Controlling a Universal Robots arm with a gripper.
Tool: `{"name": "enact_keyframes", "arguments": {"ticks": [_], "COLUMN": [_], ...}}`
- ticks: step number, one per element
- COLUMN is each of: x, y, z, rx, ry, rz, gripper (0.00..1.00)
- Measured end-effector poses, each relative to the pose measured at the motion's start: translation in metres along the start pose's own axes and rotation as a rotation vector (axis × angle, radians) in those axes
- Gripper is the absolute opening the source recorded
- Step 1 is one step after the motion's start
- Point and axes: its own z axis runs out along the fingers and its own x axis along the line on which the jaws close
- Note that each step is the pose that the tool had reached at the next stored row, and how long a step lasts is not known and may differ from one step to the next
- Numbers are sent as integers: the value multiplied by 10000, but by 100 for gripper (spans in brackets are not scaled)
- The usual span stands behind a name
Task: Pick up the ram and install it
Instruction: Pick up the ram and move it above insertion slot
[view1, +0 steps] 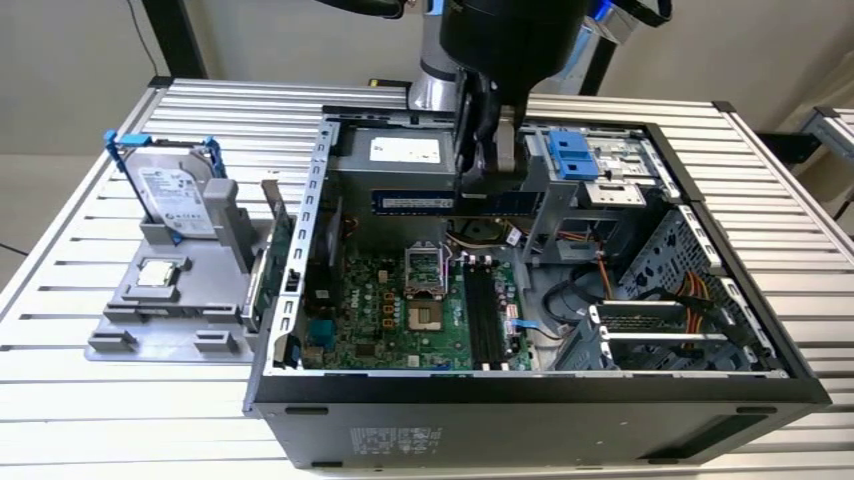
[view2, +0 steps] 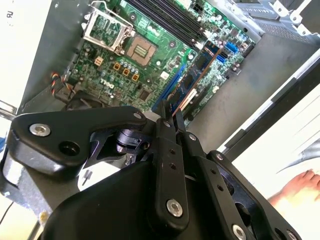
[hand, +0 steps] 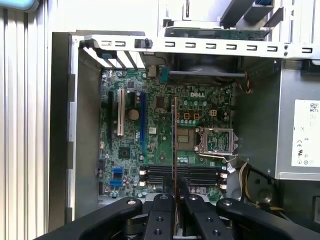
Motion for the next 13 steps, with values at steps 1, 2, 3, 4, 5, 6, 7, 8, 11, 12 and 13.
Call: {"name": "enact_keyframes", "arguments": {"ticks": [1, 2, 3, 4, 5, 6, 7, 8, 11, 12, 13], "x": [0, 0, 0, 0, 0, 0, 0, 0, 0, 0, 0], "y": [-5, -9, -13, -18, -22, -26, -30, -35, -47, -51, -54], "z": [-1, 0, -1, -1, -1, -1, -1, -1, -2, -2, -2], "rx": [0, 0, 0, 0, 0, 0, 0, 0, 0, 0, 0], "ry": [1, 0, 1, 0, 1, 0, 1, 0, 1, 1, 0], "rz": [0, 0, -1, 0, 0, 0, 0, 0, 0, 0, 0], "gripper": [0, 0, 0, 0, 0, 0, 0, 0, 0, 0, 0]}}
